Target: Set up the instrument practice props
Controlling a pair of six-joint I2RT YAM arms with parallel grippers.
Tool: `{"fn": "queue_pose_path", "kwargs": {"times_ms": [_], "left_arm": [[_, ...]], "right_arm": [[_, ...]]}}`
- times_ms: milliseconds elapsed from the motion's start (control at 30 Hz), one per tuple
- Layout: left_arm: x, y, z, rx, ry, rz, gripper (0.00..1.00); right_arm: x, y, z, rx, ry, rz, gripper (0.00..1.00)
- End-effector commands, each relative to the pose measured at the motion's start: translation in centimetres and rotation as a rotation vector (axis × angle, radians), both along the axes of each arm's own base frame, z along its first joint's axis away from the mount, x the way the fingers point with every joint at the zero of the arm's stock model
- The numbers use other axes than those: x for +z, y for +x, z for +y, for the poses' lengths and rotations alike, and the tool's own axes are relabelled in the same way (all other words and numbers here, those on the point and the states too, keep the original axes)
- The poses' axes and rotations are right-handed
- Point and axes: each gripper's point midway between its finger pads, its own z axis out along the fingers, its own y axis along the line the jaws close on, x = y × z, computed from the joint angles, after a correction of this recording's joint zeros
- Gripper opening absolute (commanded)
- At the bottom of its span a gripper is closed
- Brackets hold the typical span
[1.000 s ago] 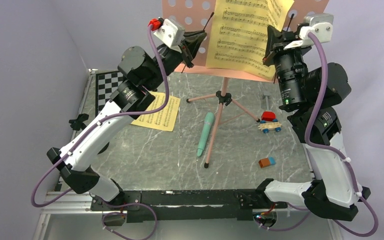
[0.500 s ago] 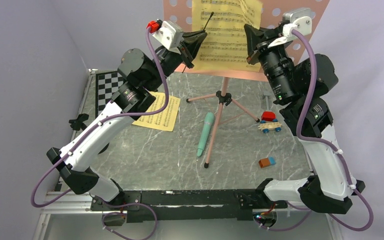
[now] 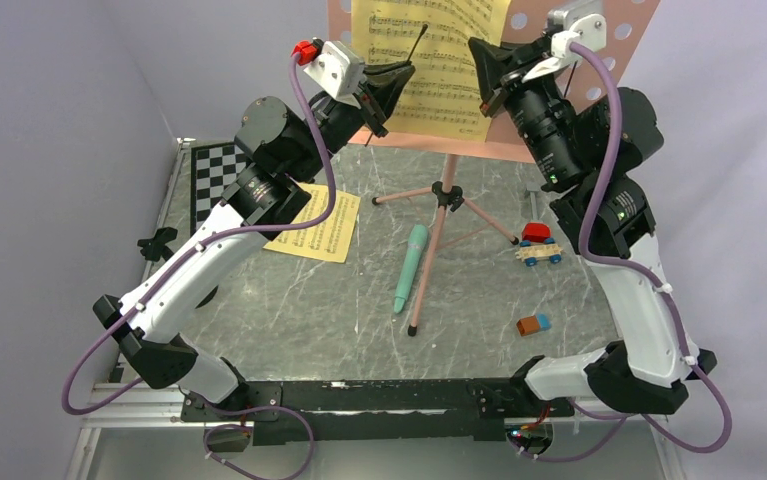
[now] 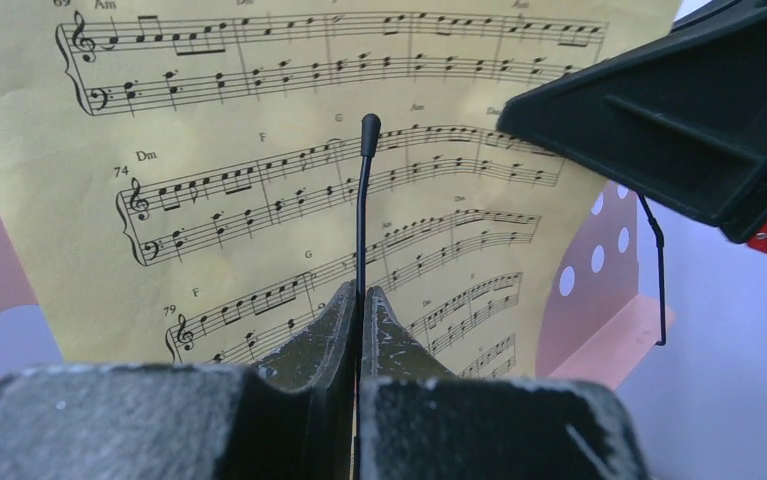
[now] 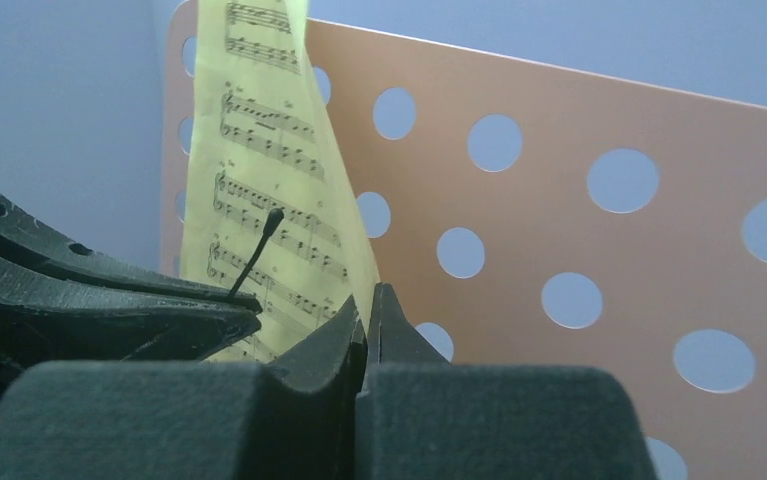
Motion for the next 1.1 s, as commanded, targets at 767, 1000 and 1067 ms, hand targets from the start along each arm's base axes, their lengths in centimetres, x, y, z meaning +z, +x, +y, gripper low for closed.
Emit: {"fn": "queue_pose_path", "kwargs": {"times_ms": [767,1000,1067], "left_arm": [[3.7,-2.1,1.6,-0.026,-0.085,-0.080,0.00],[3.8,-2.1,1.6,-0.026,-0.083,-0.082,0.00],[3.7,-2.1,1.7,-0.022,-0.082,-0.083,0.00]], "right_arm": [[2.6,-1.2,-1.1,0.079,0.054,-0.061,0.00],[2.4,-0.7,0.4,0.143,0.038,-0.042,0.00],[2.2,-0.6,0.8,0.161,0.029,-0.039,0.00]]}}
